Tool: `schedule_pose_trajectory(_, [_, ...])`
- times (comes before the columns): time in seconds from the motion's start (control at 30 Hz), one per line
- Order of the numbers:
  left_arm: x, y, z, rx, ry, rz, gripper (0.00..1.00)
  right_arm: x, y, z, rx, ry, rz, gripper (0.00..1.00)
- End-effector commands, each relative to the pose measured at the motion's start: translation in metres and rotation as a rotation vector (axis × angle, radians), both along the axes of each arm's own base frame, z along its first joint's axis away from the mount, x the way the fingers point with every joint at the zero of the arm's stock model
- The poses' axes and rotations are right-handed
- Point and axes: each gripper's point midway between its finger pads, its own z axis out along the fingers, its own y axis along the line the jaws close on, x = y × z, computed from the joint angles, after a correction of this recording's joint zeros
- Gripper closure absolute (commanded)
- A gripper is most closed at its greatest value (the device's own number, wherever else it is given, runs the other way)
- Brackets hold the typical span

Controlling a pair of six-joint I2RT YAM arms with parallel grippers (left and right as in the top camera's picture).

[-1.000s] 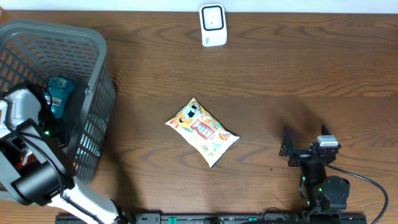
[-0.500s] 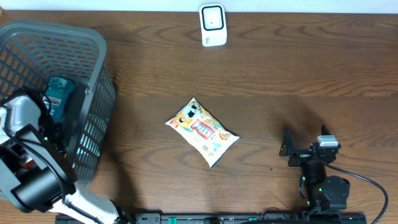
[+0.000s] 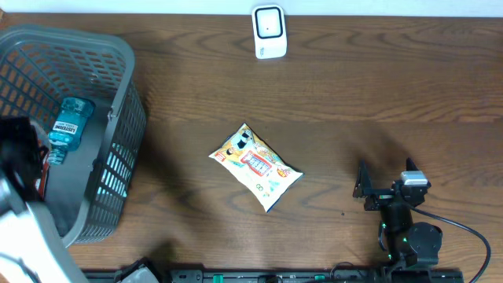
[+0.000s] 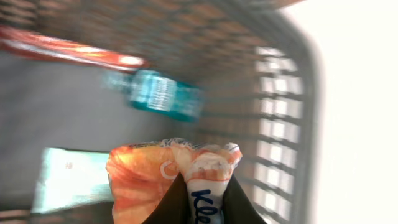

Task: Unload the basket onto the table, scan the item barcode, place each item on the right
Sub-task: 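Reach the left gripper into the basket and grasp the orange wipes pack, then carry the orange pack out and release it beside the snack bag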

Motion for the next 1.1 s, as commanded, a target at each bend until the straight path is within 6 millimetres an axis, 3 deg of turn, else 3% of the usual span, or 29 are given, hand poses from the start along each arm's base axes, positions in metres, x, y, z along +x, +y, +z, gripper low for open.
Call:
schedule_pose_trajectory(0.0, [0.000,-0.065,0.046,-0.077,-0.230,-0.181,0.93,0.000,-0.001,-0.001,-0.002,0.004,-0.006,0.01])
schedule_pose_trajectory(0.1, [-0.001,-0.116,0.064,-0.117,-0.307,-0.363,0.93,0.000,-0.001,-0.001,-0.002,0.004,-0.006,0.01])
schedule_pose_trajectory(0.2, [0.003,-0.165,0.065,-0.144,-0.304,-0.548,0.93,0.000,-0.001,-0.001,-0.002,0.004,-0.006,0.01])
schedule_pose_trajectory(0.33, [0.016,-0.212,0.044,-0.164,-0.220,-0.710,0.93,0.000,-0.001,-0.002,-0.002,0.004,-0.006,0.01])
schedule_pose_trajectory(0.43, [0.031,-0.254,0.017,-0.173,-0.106,-0.833,0.93,0.000,-0.001,-0.002,-0.002,0.004,-0.005,0.01])
schedule_pose_trajectory(0.5, [0.042,-0.299,-0.014,-0.194,0.010,-0.962,0.93,0.000,-0.001,-0.002,-0.002,0.004,-0.006,0.01])
schedule_pose_trajectory(0.6, [0.051,-0.351,-0.054,-0.180,0.135,-1.115,0.92,0.000,-0.001,-0.002,-0.002,0.004,-0.005,0.01])
schedule_pose_trajectory(0.73, [0.060,-0.416,-0.131,-0.154,0.322,-1.271,0.92,0.000,-0.001,-0.002,-0.002,0.004,-0.006,0.01])
schedule_pose_trajectory(0.93, [0.066,-0.461,-0.230,-0.150,0.505,-1.326,0.92,0.000,-0.001,-0.002,-0.002,0.004,-0.006,0.01])
schedule_pose_trajectory(1.07, [0.066,-0.474,-0.277,-0.145,0.570,-1.340,0.93,0.000,-0.001,-0.002,-0.002,0.004,-0.005,0.01])
